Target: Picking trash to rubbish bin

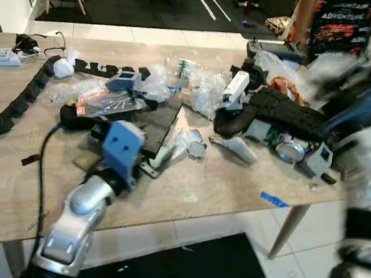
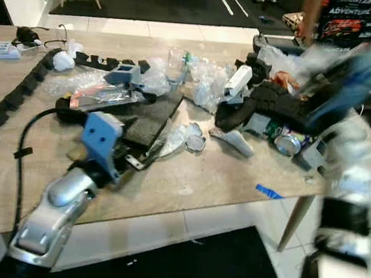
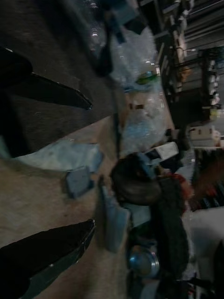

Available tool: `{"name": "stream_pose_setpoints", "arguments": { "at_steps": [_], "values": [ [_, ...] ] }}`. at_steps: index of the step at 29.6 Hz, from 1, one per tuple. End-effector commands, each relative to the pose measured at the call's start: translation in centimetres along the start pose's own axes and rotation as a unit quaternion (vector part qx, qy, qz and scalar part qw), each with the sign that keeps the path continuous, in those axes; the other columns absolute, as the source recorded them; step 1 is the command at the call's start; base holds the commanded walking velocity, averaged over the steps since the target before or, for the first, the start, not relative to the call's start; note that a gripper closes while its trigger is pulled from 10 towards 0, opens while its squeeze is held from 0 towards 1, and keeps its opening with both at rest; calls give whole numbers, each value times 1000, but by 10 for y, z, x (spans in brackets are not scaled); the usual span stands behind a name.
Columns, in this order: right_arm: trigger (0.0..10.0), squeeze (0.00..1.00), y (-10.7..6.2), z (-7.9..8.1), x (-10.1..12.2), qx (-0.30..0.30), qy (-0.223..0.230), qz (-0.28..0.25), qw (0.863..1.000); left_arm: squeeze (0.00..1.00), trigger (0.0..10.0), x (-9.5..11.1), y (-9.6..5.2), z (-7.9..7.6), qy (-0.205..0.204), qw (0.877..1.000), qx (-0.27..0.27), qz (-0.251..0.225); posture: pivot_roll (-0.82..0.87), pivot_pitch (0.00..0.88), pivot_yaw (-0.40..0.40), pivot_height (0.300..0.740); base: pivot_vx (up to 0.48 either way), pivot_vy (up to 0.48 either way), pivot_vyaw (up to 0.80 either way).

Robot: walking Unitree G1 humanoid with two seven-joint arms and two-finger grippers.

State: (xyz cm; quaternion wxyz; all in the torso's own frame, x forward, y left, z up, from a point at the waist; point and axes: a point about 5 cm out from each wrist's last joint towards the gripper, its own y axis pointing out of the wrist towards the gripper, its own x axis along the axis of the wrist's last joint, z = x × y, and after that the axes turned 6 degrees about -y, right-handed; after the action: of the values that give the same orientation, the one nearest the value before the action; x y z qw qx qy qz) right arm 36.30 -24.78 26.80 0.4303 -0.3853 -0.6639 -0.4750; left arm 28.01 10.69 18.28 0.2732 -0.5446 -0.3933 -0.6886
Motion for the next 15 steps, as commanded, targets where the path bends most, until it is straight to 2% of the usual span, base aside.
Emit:
{"name": "stream_pose_setpoints", "arguments": {
  "at_steps": [1, 2, 3, 4, 5, 7, 10, 12, 13, 15],
  "values": [
    [0, 0, 5, -17, 41, -11, -47, -63, 997, 0, 10000, 0, -3, 1, -1, 1000, 0, 1, 17, 117, -35, 740, 0, 0, 0],
    [0, 0, 7, -44, 76, -53, -84, -107, 989, 0, 10000, 1, -3, 5, 3, 1000, 4, 1, 19, 114, -38, 740, 0, 0, 0],
    [0, 0, 7, -44, 76, -53, -84, -107, 989, 0, 10000, 1, -3, 5, 3, 1000, 4, 1, 19, 114, -38, 740, 0, 0, 0],
    [0, 0, 0, -77, 112, -139, -56, -166, 975, 0, 10000, 1, -4, 10, 3, 1000, 12, -1, 10, 110, -39, 740, 0, 0, 0],
    [0, 0, -5, -89, 125, -173, -27, -190, 966, 0, 10000, 1, -5, 12, 2, 1000, 15, -2, 10, 110, -39, 740, 0, 0, 0],
    [0, 0, -5, -84, 120, -157, -66, -169, 971, 0, 10000, 1, -4, 13, -1, 1000, 18, -3, 2, 110, -36, 740, 0, 0, 0],
    [0, 0, -1, -51, 72, -84, -74, -98, 989, 0, 10000, 0, 0, 7, 0, 1000, 10, -4, 4, 113, -36, 740, 0, 0, 0],
    [0, 0, -1, -41, 61, -62, -75, -85, 992, 0, 10000, 0, 2, 5, 2, 1000, 7, -5, 21, 122, -34, 740, 0, 0, 0],
    [0, 0, -2, -49, 71, -78, -83, -103, 988, 0, 10000, 1, 2, 5, 0, 1000, 8, -7, 17, 122, -33, 740, 0, 0, 0],
    [0, 0, -7, -75, 99, -138, -65, -150, 977, 0, 10000, 0, -1, 6, -4, 1000, 10, -4, 3, 114, -31, 740, 0, 0, 0]
  ]
}}
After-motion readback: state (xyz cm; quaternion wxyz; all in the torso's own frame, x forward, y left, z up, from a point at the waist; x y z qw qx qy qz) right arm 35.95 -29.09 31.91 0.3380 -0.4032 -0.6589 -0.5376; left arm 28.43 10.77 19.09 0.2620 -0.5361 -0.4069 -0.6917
